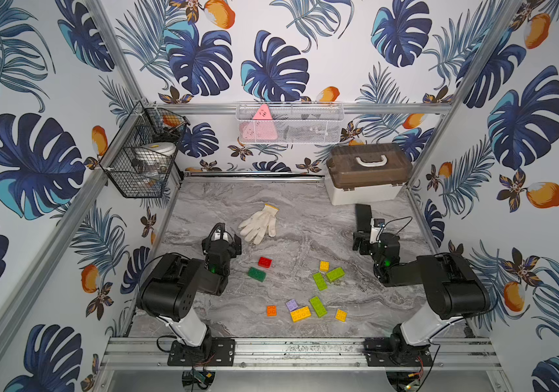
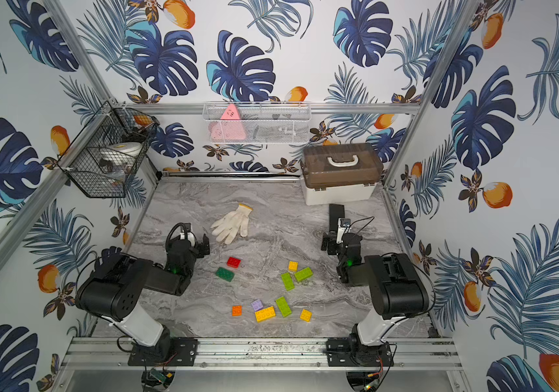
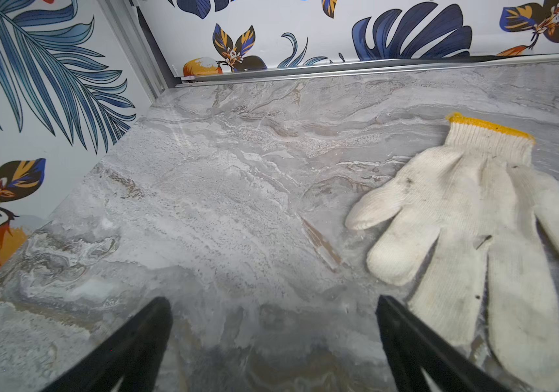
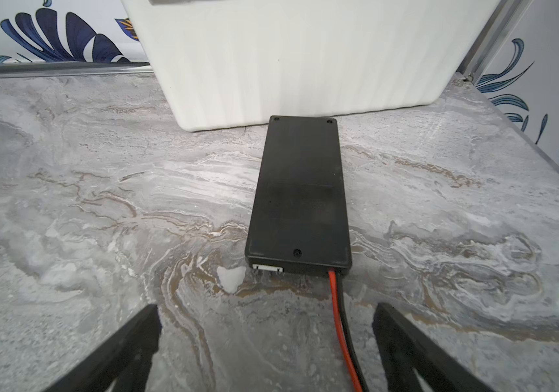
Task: Assemble the number 1 with lego
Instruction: Pick up the lego brick from the center of the board.
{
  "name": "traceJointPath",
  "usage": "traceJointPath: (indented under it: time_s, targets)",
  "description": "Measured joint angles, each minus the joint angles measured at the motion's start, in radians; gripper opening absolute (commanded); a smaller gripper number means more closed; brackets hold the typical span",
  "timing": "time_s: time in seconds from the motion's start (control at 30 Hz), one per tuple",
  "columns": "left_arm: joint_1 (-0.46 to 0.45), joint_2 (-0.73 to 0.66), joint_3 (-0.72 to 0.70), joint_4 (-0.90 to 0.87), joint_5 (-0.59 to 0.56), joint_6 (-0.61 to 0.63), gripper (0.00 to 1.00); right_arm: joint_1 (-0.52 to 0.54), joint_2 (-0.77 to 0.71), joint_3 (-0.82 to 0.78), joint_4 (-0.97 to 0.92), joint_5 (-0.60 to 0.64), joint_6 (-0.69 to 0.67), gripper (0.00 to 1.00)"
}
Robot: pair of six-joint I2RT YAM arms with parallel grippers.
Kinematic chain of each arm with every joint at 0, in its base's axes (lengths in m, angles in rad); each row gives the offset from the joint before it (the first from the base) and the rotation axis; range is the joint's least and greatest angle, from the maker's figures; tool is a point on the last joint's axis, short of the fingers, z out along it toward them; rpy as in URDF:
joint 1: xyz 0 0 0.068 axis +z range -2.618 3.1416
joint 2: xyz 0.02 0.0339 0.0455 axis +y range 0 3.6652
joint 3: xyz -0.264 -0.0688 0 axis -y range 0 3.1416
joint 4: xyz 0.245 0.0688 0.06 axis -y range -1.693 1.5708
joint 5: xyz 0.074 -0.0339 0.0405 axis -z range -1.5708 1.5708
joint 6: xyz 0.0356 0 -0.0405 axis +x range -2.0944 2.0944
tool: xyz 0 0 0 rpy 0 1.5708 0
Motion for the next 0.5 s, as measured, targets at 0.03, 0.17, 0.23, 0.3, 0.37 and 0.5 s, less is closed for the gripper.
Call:
traceJointPath:
  time_s: [0.03, 0.17, 0.23, 0.3, 0.37, 0.5]
  targets:
    - [0.0, 0.0, 0.0, 0.0, 0.0, 0.0, 0.99, 0.0, 0.0, 0.0, 0.0, 0.0, 0.0, 1.0]
    - [0.0, 0.0, 0.0, 0.0, 0.0, 0.0, 0.99, 0.0, 0.0, 0.0, 0.0, 0.0, 0.0, 1.0]
    - [0.0, 0.0, 0.0, 0.0, 0.0, 0.0, 0.99, 0.0, 0.0, 0.0, 0.0, 0.0, 0.0, 1.0]
    - [0.0, 0.0, 0.0, 0.0, 0.0, 0.0, 0.99, 0.0, 0.0, 0.0, 0.0, 0.0, 0.0, 1.0]
    - [0.0, 0.0, 0.0, 0.001, 0.0, 0.0, 0.99, 0.0, 0.0, 0.0, 0.0, 0.0, 0.0, 1.0]
    - [0.0, 0.0, 0.0, 0.0, 0.0, 0.0, 0.99, 0.0, 0.0, 0.0, 0.0, -0.001, 0.0, 0.99]
